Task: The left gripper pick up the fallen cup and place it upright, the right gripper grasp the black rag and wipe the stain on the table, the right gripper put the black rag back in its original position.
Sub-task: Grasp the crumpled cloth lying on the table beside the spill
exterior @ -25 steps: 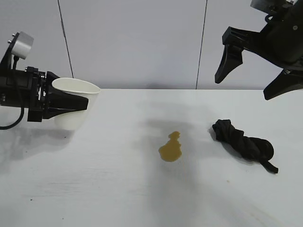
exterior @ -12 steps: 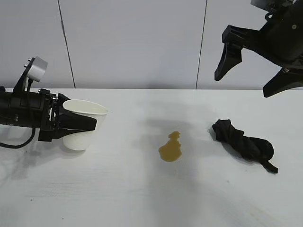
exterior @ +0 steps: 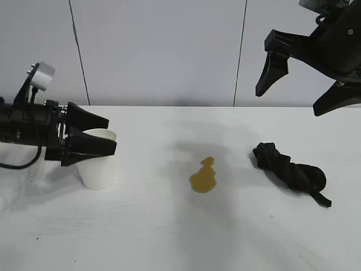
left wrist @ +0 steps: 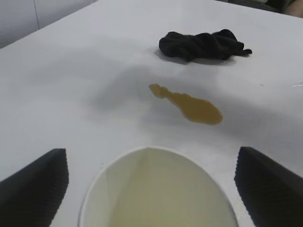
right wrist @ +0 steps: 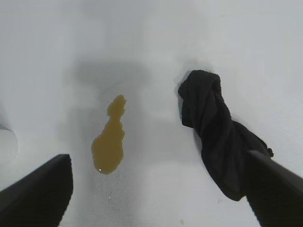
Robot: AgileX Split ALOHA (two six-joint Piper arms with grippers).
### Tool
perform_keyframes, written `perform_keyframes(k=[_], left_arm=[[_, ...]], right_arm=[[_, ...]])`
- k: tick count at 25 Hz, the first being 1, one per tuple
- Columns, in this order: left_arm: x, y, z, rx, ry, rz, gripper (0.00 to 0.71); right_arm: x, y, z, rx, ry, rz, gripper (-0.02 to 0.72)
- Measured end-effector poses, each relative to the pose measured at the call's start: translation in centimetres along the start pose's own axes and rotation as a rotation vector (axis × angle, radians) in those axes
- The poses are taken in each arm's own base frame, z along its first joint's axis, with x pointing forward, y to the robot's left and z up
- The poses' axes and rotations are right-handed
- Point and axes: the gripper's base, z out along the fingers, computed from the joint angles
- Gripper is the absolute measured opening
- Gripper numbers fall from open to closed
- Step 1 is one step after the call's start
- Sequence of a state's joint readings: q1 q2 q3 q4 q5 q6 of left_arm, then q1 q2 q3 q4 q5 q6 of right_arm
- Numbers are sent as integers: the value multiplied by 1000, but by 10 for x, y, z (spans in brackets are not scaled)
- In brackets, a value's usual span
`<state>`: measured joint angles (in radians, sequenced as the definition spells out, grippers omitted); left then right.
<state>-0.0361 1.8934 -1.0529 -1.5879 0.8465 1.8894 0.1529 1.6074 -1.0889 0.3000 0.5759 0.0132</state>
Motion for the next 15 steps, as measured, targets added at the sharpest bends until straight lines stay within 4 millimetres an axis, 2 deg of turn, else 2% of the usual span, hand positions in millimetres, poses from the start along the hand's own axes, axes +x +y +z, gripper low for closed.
perform_keyframes(k=[3,7,11,15], left_arm=[[-16,-10,-10,-230,80,-254,693],[-20,-24,-5,-313,224,-462,693],[-25,-32,1,-347,393,-461,693],[-33,-32,0,-366,410,-442,693]], right_arm=[[0,0,0,0,1,0,673],[0,-1,0,7,4,-24,673],[2,-7,9,63,33,-87,673],[9,-17,40,111,106,-106,652]])
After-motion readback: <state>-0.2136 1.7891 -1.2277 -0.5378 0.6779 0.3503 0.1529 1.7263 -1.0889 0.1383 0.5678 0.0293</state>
